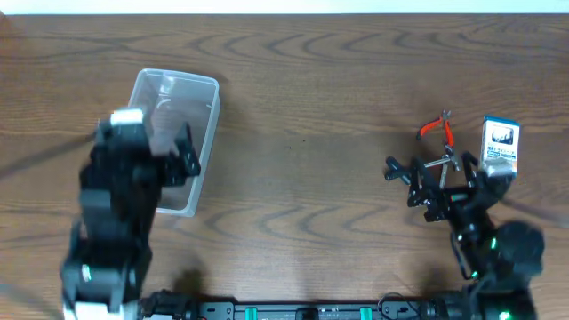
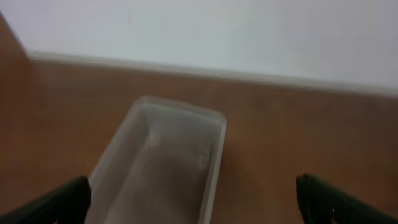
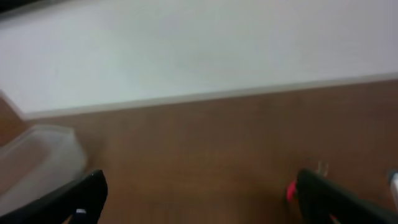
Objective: Pack container
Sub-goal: 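Grasp the clear plastic container with the left gripper and drag it toward table center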
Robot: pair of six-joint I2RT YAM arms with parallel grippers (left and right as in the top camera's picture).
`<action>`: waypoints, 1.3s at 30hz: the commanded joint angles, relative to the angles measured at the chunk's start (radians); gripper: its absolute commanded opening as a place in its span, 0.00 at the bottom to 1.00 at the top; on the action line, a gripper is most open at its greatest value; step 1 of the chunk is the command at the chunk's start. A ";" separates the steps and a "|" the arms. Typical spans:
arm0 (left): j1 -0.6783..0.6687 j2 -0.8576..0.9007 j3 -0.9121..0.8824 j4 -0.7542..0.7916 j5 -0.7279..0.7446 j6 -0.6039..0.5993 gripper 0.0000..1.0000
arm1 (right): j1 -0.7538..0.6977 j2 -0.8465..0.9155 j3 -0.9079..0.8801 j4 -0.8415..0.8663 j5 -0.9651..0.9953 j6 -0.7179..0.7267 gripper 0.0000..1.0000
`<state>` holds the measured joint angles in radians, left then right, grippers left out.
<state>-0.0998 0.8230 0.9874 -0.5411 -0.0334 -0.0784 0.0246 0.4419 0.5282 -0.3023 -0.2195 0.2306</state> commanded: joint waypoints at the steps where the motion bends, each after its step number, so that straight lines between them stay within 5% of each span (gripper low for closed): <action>1: 0.005 0.188 0.209 -0.172 -0.011 -0.002 0.98 | 0.009 0.176 0.194 -0.158 -0.117 -0.068 0.99; 6: 0.005 0.425 0.480 -0.510 0.009 -0.006 0.98 | 0.008 0.472 0.538 -0.609 -0.124 -0.120 0.99; 10: 0.005 0.477 0.505 -0.492 0.007 -0.003 0.98 | 0.009 0.603 0.662 -0.679 -0.208 -0.123 0.99; 13: 0.010 0.509 0.505 -0.396 0.007 0.001 0.99 | 0.008 0.669 0.685 -0.641 -0.186 -0.141 0.63; 16: 0.034 0.568 0.505 -0.296 0.007 -0.018 0.97 | 0.009 0.734 0.687 -0.623 -0.132 -0.114 0.53; 23: 0.128 0.752 0.505 -0.185 0.007 -0.222 0.41 | 0.009 0.845 0.687 -0.572 -0.101 -0.116 0.44; 39: 0.090 1.143 0.505 -0.037 0.115 -0.321 0.05 | 0.009 0.856 0.687 -0.602 -0.068 -0.143 0.40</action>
<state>0.0067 1.9293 1.4799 -0.5838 0.0124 -0.3794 0.0250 1.3022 1.1980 -0.8986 -0.2943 0.1020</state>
